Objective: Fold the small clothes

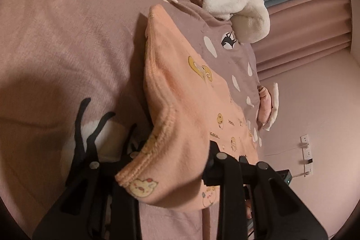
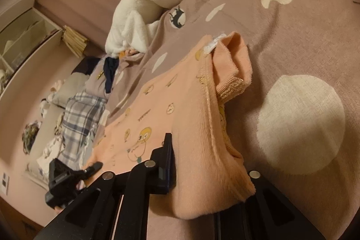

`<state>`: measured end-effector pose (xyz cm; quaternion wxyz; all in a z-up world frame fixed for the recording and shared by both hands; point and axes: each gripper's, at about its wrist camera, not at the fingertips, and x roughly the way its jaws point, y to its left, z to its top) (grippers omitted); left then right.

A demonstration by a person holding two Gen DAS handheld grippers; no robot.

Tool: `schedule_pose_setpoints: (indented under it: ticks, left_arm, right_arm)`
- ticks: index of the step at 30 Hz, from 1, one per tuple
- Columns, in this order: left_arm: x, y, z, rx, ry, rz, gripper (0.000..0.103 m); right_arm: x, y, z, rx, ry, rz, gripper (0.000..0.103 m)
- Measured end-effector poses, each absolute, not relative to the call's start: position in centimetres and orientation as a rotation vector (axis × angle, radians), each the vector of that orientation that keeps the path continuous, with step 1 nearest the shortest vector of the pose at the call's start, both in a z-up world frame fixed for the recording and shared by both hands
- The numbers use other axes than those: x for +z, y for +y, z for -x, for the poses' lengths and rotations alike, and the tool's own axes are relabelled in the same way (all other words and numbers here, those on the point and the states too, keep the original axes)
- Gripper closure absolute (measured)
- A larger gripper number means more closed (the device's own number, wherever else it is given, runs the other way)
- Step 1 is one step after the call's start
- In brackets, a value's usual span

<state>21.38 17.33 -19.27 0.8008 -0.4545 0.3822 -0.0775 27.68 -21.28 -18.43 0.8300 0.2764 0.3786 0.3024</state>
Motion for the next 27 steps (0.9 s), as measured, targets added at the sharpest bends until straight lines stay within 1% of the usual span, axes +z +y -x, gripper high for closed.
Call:
schedule_pose_setpoints:
  ticks: [3,5,12,19,27]
  left_arm:
    - [-18.0,16.5,-20.7,-0.161,0.813,0.914,0.083]
    - [-17.3,16.0,-20.2,-0.183,0.801,0.894,0.086]
    - [-16.6,16.1,-18.9,-0.215,0.810,0.916,0.086]
    - [-16.6,17.3,-15.8,-0.231,0.863,0.914,0.086]
    - [-16.5,18.1,-12.2,-0.230,0.849,0.902,0.086]
  right_arm:
    - [-17.9,-21.2,-26.8,0.639,0.771,-0.561,0.093]
    - [-17.8,-21.4,-26.4,0.645,0.772,-0.575,0.094]
    - [-16.9,-21.5,-24.6,0.668,0.729,-0.595,0.095]
    - [-16.6,-22.0,-23.1,0.701,0.797,-0.674,0.095]
    - [-14.7,-19.9,-17.7,0.701,0.802,-0.496,0.095]
